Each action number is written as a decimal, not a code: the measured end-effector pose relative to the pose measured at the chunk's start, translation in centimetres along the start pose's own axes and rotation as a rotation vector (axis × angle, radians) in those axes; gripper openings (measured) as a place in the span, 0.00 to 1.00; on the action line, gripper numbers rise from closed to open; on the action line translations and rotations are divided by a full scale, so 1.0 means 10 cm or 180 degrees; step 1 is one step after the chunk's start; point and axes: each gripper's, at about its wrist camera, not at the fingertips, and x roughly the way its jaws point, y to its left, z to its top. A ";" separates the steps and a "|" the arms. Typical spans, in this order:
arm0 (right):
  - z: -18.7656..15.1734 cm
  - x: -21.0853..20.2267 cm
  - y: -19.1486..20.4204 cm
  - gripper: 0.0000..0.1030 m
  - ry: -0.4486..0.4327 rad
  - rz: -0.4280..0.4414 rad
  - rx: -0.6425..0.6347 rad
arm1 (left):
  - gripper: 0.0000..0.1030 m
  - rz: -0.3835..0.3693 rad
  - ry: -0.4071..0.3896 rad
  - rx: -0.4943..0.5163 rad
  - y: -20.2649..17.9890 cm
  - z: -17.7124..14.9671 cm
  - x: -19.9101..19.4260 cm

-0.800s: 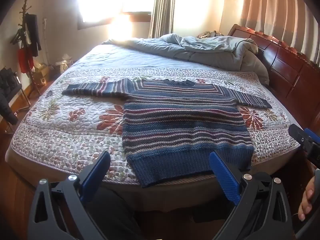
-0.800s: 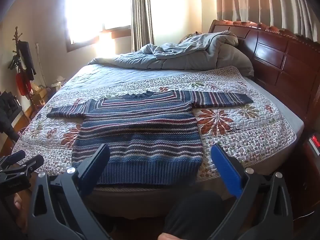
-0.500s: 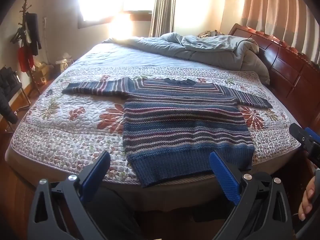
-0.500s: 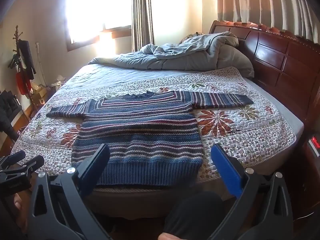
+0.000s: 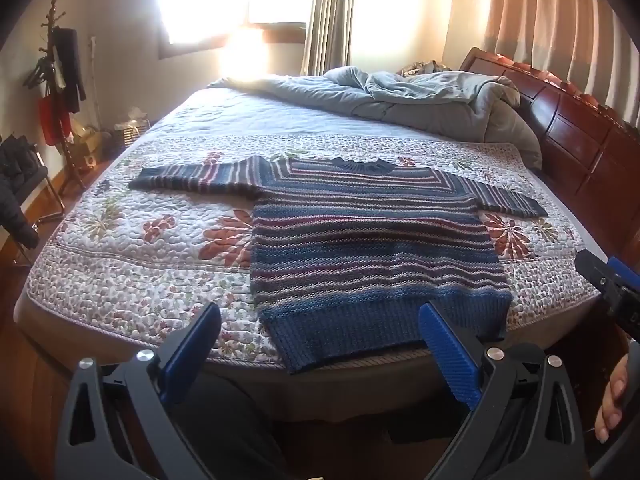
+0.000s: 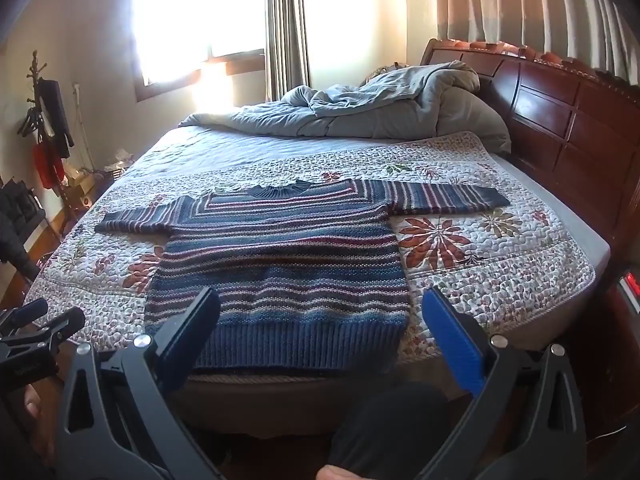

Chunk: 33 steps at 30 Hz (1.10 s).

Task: Fold small clothes

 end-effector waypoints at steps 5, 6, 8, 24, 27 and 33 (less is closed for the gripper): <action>0.00 0.01 0.02 0.98 0.0012 -0.0002 -0.0006 | 0.96 0.0011 -0.0014 -0.0007 0.00 -0.01 0.00; 0.00 0.00 0.02 0.98 0.0017 -0.0002 -0.0007 | 0.96 0.0011 -0.0017 -0.0013 0.01 -0.01 -0.01; 0.00 0.01 0.02 0.98 0.0024 0.0001 -0.0010 | 0.96 0.0014 -0.0021 -0.0021 0.02 -0.01 -0.02; 0.00 0.04 0.06 0.98 0.0048 0.0014 -0.0014 | 0.96 0.0030 -0.0016 -0.0021 0.04 -0.01 -0.03; -0.01 0.04 0.05 0.98 0.0047 0.0012 -0.0006 | 0.96 0.0030 -0.0019 -0.0023 0.04 -0.01 -0.03; -0.01 0.04 0.05 0.98 0.0052 0.0017 -0.0006 | 0.96 0.0028 -0.0016 -0.0022 0.04 -0.01 -0.03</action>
